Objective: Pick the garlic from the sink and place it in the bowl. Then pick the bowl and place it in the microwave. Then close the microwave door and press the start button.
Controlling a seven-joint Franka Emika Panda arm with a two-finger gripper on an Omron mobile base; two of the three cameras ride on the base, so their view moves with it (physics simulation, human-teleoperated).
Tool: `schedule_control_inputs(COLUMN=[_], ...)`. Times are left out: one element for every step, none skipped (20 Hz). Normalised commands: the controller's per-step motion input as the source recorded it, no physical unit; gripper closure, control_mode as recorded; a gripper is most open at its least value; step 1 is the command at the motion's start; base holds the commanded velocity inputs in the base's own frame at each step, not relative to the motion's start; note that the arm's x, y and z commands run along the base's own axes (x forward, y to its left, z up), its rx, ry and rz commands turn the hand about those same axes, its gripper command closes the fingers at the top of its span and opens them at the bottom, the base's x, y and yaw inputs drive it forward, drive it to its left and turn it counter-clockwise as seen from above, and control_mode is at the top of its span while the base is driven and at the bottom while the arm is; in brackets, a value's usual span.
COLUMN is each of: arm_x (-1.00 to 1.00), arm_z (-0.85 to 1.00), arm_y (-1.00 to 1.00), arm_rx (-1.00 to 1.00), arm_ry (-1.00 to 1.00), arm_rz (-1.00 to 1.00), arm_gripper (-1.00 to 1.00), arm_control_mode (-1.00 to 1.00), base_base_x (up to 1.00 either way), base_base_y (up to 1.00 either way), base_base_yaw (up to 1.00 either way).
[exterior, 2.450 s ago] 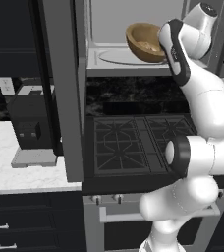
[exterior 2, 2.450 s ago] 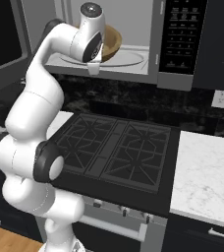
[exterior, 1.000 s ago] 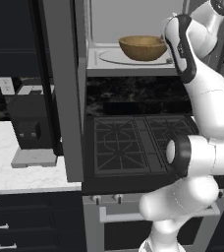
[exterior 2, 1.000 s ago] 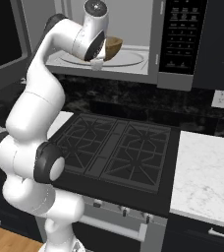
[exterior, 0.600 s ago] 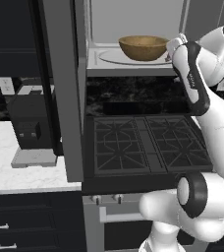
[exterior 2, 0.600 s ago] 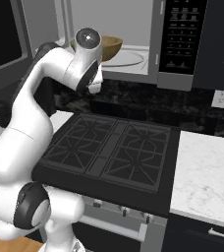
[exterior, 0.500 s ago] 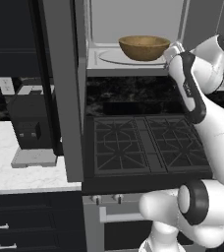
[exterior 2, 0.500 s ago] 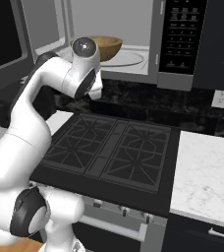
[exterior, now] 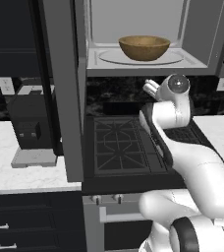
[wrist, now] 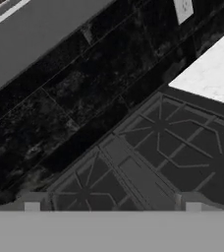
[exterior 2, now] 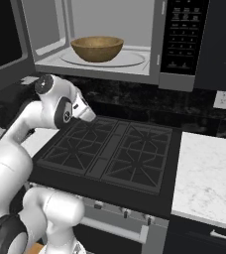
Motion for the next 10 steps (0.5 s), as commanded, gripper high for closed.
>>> schedule_control_inputs(arm_x=[-0.29, -0.19, 0.0, -0.03, 0.0, 0.01, 0.0, 0.0, -0.07, -0.14], arm_z=[-0.23, -0.26, -0.19, 0.0, 0.0, -0.11, -0.27, -0.24, -0.38, -0.43], arm_y=[0.48, 0.6, 0.59, 0.44, 0.31, 0.0, 0.0, 0.0, 0.15, 0.13], arm_rx=[-0.43, -0.45, -0.41, -0.32, -0.27, -0.2, -0.13, -0.1, -0.18, -0.18], arm_ry=[-0.16, -0.07, -0.01, -0.04, 0.0, 0.12, 0.0, -0.01, -0.05, -0.07], arm_rz=[-0.1, -0.13, -0.17, -0.17, -0.18, -0.02, 0.0, 0.0, 0.0, 0.0], arm_gripper=[-1.0, -1.0, -1.0, -1.0, -1.0, -1.0, -1.0, -1.0, -1.0, -1.0], arm_control_mode=[-1.0, -1.0, -1.0, -1.0, -1.0, -1.0, -1.0, -1.0, -1.0, -1.0], base_base_x=[0.0, 0.0, 0.0, 0.0, 0.0, 0.0, 0.0, 0.0, 0.0, 0.0], base_base_y=[0.0, 0.0, 0.0, 0.0, 0.0, 0.0, 0.0, 0.0, 0.0, 0.0], base_base_yaw=[0.0, 0.0, 0.0, 0.0, 0.0, 0.0, 0.0, 0.0, 0.0, 0.0])
